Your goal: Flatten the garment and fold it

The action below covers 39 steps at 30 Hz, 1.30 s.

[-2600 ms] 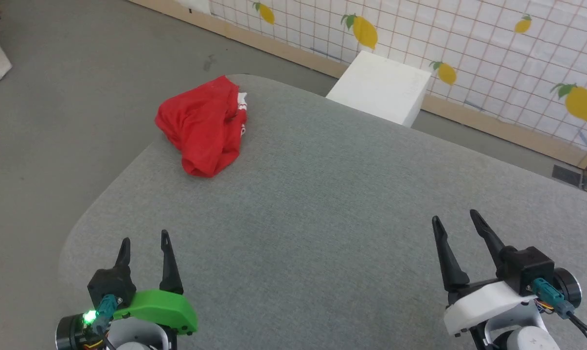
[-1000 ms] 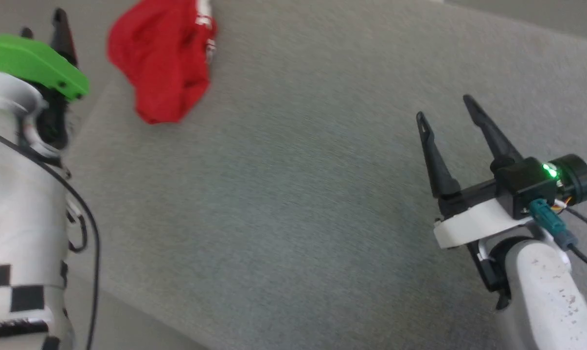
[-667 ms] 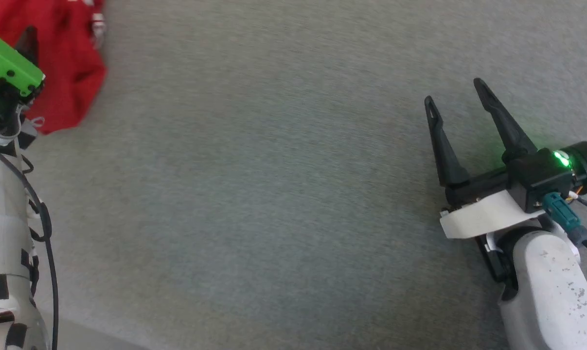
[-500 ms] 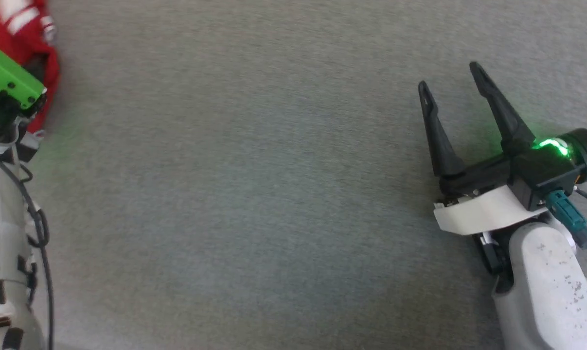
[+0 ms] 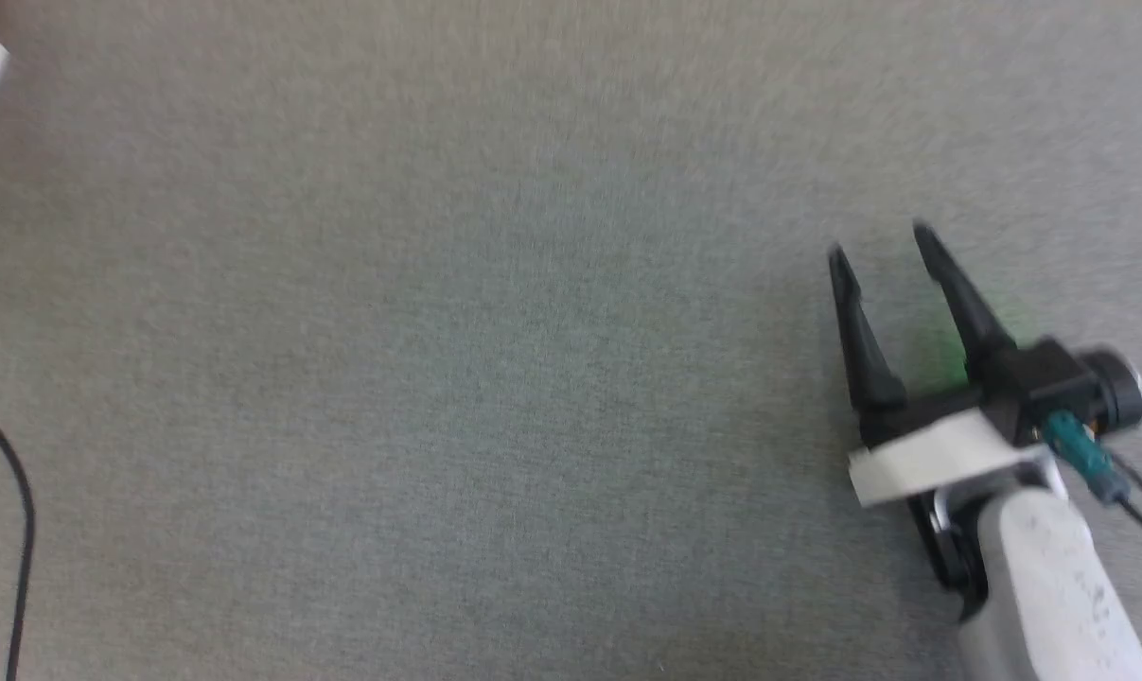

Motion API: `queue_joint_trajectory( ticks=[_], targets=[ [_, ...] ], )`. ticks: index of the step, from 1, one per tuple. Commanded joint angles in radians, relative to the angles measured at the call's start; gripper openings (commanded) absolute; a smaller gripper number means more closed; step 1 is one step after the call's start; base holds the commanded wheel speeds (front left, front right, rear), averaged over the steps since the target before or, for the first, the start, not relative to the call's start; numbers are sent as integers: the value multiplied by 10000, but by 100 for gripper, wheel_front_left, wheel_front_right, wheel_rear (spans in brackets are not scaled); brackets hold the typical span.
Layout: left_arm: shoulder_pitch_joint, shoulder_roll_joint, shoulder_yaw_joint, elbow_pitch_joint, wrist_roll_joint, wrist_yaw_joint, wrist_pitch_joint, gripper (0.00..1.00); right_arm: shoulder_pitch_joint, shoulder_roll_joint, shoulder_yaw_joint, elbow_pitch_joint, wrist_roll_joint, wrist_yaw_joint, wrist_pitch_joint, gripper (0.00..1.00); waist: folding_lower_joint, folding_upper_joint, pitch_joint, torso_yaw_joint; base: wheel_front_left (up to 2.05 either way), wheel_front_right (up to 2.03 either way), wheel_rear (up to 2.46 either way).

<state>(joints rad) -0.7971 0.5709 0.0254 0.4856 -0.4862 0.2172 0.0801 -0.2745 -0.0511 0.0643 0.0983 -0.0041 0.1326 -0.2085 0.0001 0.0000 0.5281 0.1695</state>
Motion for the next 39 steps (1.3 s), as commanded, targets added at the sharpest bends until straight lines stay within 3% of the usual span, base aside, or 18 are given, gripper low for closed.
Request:
queue_joint_trajectory(
  ticks=[1,5,10,21,28,34,39],
  targets=[
    [-89,132,-187,-199,316,-118,-366,0,324,-15,-99,211,99,-19,-82,100,-1,0,-2248,-36,0,0,0],
    [-531,171,-829,-690,850,-529,-1028,0,739,3,-254,434,493,-19,-198,100,-1,0,-3276,-305,0,0,0],
    [-1215,-351,-1638,-1158,1067,-1044,-1337,0,1210,6,-436,545,799,-19,-266,100,-1,0,-4171,-719,0,0,0],
    [-1315,-2697,-3634,-1753,270,-2542,-939,0,1719,8,-522,387,1030,-19,-173,100,-1,0,-4794,-1958,0,0,0],
    [570,-3866,-5292,-1583,-538,-3079,494,0,1824,8,-547,243,1077,-19,-86,100,-1,0,-4729,-2611,0,0,0],
    [2558,-4102,-7050,-371,-990,-3306,2681,0,1883,8,-587,187,1073,-19,-22,100,-1,0,-4705,-2852,0,0,0],
    [3576,-4179,-7868,368,-1439,-3387,3939,0,1901,8,-544,157,1050,-19,60,100,-1,0,-4691,-2861,0,0,0]
  ],
)
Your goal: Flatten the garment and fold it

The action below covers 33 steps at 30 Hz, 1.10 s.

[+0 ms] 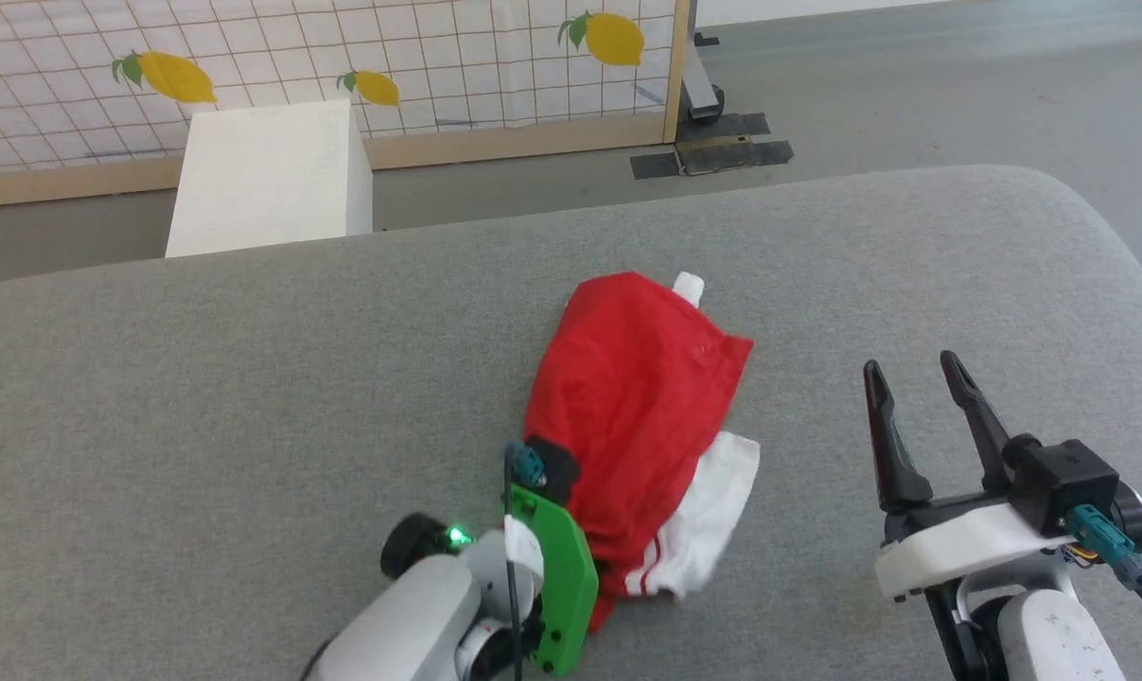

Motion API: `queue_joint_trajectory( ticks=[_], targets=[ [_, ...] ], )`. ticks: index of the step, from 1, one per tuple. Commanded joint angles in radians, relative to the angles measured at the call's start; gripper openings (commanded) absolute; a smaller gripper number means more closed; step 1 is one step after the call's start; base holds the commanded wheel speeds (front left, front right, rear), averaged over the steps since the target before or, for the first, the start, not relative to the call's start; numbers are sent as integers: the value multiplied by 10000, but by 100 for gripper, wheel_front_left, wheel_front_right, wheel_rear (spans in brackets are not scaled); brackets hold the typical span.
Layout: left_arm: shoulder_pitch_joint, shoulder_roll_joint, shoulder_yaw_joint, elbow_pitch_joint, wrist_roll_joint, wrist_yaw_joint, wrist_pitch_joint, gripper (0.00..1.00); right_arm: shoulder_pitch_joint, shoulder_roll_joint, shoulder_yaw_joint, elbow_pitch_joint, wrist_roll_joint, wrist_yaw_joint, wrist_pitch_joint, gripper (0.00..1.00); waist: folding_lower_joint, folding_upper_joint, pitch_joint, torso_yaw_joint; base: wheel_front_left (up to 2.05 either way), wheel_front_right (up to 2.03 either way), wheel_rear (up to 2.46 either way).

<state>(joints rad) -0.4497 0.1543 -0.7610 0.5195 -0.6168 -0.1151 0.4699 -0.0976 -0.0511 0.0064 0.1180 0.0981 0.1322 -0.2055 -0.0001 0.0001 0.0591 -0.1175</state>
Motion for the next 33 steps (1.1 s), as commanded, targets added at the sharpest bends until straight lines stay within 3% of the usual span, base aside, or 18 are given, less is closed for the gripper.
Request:
queue_joint_trajectory(
  ticks=[1,2,3,6,11,20,24,28,33],
  targets=[
    [268,-57,-23,76,-281,-70,126,0,137,8,51,-55,26,-15,52,100,1,-1,-8,41,0,0,0],
    [362,-82,1,79,-357,-54,102,29,147,8,58,-68,25,-15,71,100,1,-1,-17,76,0,0,0],
    [452,-105,74,58,-412,26,-25,100,166,8,65,-84,17,-15,101,100,1,-1,-33,130,0,0,0],
    [625,-114,387,-135,-459,316,-695,100,217,8,112,-92,4,-15,176,100,1,-1,-116,251,0,0,0],
    [983,36,1294,-1112,-452,852,-2742,100,344,8,144,-87,22,-15,240,100,1,-1,-346,429,0,0,0],
    [2361,916,2969,-3026,188,2366,-6292,100,342,8,-117,-242,17,-15,456,100,1,-1,-365,869,0,0,0],
    [2718,1080,3794,-3484,444,2782,-7171,100,-79,9,-504,-145,80,-15,883,100,1,-1,1,1235,0,0,0],
    [2741,884,4830,-4156,1018,2774,-7307,100,-957,9,-772,412,35,-15,1785,100,1,-1,663,1649,0,0,0],
    [2872,177,5987,-4845,2002,2208,-7313,100,-2301,9,-1139,1749,-112,-15,3395,100,1,-1,1428,2167,0,0,0]
  ],
)
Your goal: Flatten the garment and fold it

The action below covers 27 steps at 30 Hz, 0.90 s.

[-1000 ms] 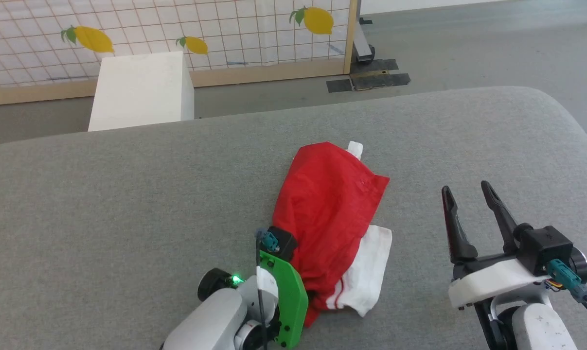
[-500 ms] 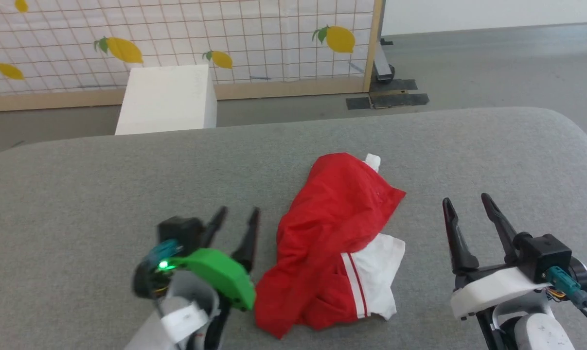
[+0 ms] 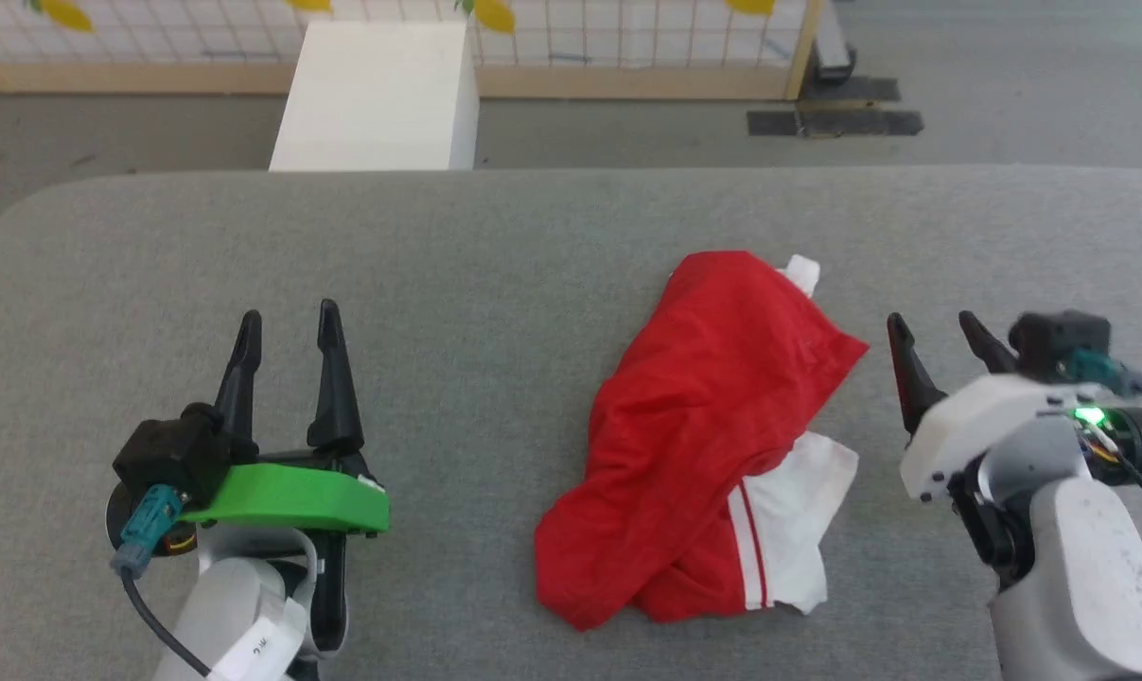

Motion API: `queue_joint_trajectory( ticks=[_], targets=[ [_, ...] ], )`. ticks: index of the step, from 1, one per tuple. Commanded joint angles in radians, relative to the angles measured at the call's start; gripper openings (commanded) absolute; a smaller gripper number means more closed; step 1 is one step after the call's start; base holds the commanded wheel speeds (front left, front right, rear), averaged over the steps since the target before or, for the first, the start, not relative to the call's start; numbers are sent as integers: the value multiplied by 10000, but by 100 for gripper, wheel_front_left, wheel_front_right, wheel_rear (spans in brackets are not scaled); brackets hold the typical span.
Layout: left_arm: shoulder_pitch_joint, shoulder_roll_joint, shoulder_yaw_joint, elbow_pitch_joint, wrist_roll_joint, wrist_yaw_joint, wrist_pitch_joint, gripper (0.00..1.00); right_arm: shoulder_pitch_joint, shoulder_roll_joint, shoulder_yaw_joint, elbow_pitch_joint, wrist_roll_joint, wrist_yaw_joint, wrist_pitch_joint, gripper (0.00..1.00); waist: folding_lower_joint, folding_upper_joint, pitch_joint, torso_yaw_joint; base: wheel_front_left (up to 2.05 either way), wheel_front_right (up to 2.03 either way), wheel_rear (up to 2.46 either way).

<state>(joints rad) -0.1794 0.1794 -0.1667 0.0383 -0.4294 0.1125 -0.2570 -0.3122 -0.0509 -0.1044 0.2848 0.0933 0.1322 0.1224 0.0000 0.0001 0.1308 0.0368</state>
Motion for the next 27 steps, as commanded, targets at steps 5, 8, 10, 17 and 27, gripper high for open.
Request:
queue_joint_trajectory(
  ticks=[5,8,10,17,27],
  targets=[
    [302,-802,751,-227,842,-684,-45,100,-1304,7,-375,1637,-484,-15,2336,100,0,-1,1237,1063,0,0,0],
    [294,-1041,1039,-183,1061,-991,-46,100,-1738,7,-528,2215,-675,-15,3444,100,0,-1,1387,1248,0,0,0],
    [289,-1145,1206,-133,1173,-1163,-46,100,-1953,7,-590,2437,-731,-15,3952,100,0,-1,1428,1318,0,0,0],
    [387,-1277,1504,198,1349,-1519,-46,100,-2122,7,-760,2541,-496,-15,4530,0,0,-1,1112,1393,0,0,0],
    [831,-1289,1722,438,1417,-1560,-47,100,-1312,7,3340,-681,1468,-15,2301,0,0,-1,-52,1080,0,0,0]
  ],
)
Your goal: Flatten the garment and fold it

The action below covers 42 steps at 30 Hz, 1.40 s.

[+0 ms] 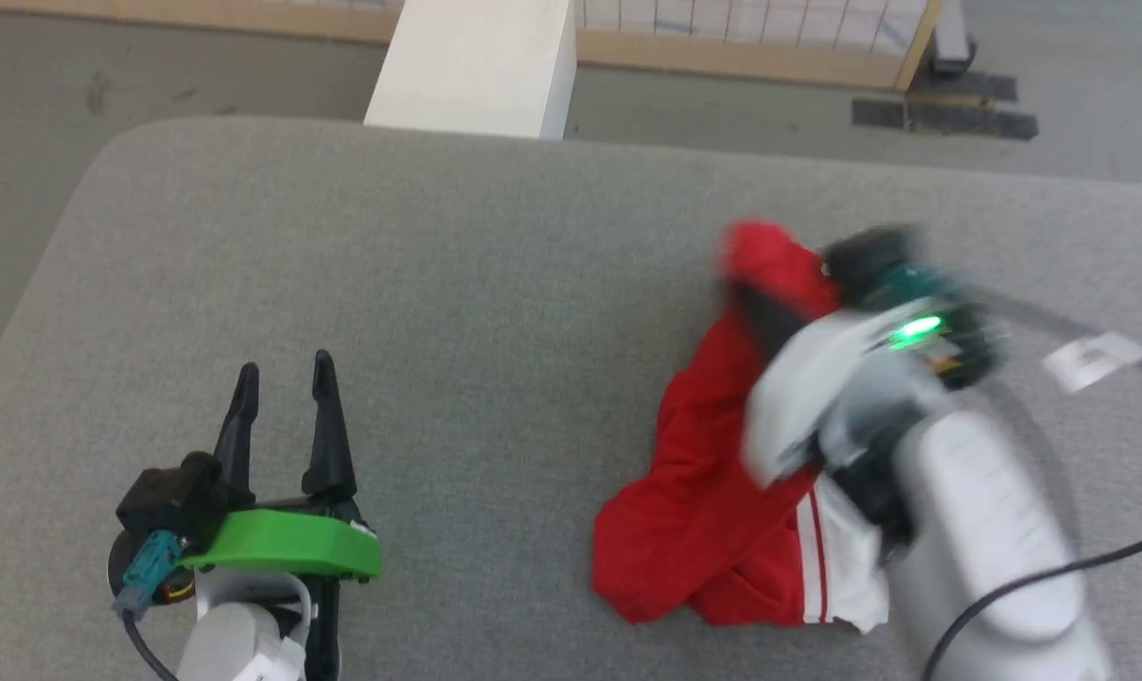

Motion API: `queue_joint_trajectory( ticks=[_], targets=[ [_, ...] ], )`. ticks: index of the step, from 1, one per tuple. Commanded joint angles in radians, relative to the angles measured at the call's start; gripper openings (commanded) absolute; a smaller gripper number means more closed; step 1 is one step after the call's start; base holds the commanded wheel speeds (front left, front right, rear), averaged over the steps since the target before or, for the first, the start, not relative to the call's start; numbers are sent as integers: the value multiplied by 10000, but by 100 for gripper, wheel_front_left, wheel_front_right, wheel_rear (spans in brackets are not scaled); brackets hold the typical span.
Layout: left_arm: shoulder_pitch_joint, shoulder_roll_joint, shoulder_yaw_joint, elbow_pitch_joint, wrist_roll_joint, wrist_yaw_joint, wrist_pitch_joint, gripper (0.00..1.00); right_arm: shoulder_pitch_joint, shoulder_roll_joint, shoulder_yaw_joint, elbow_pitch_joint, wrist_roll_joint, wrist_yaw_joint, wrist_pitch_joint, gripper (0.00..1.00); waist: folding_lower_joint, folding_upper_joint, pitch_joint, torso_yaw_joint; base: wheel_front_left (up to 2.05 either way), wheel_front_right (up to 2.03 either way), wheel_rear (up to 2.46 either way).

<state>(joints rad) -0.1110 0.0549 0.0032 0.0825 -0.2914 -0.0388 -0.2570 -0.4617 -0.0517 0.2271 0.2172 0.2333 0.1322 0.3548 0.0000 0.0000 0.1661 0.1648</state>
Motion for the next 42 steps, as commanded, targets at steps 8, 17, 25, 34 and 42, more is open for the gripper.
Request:
queue_joint_trajectory(
  ticks=[8,17,25,34,42],
  targets=[
    [190,-46,-35,234,-21,-225,-47,100,1988,14,4140,-1026,650,-15,1360,0,0,0,-771,-24,0,0,0],
    [558,-46,-102,357,-35,-220,-47,100,3036,14,4476,-1136,1104,-15,1343,100,0,0,-946,-70,0,0,0],
    [367,-47,-754,543,-53,-383,-47,100,3711,15,193,-2829,353,-15,-2236,100,0,0,-1002,-732,0,0,0],
    [-1821,-47,-2798,1679,-281,-323,470,100,4242,15,-2420,-2564,-606,-15,-3451,100,0,0,-181,-2325,0,0,0],
    [-4559,-47,-4206,3616,-1262,373,2862,100,3880,15,-2575,-2084,-174,-15,-4009,100,0,0,869,-3731,0,0,0]
  ],
)
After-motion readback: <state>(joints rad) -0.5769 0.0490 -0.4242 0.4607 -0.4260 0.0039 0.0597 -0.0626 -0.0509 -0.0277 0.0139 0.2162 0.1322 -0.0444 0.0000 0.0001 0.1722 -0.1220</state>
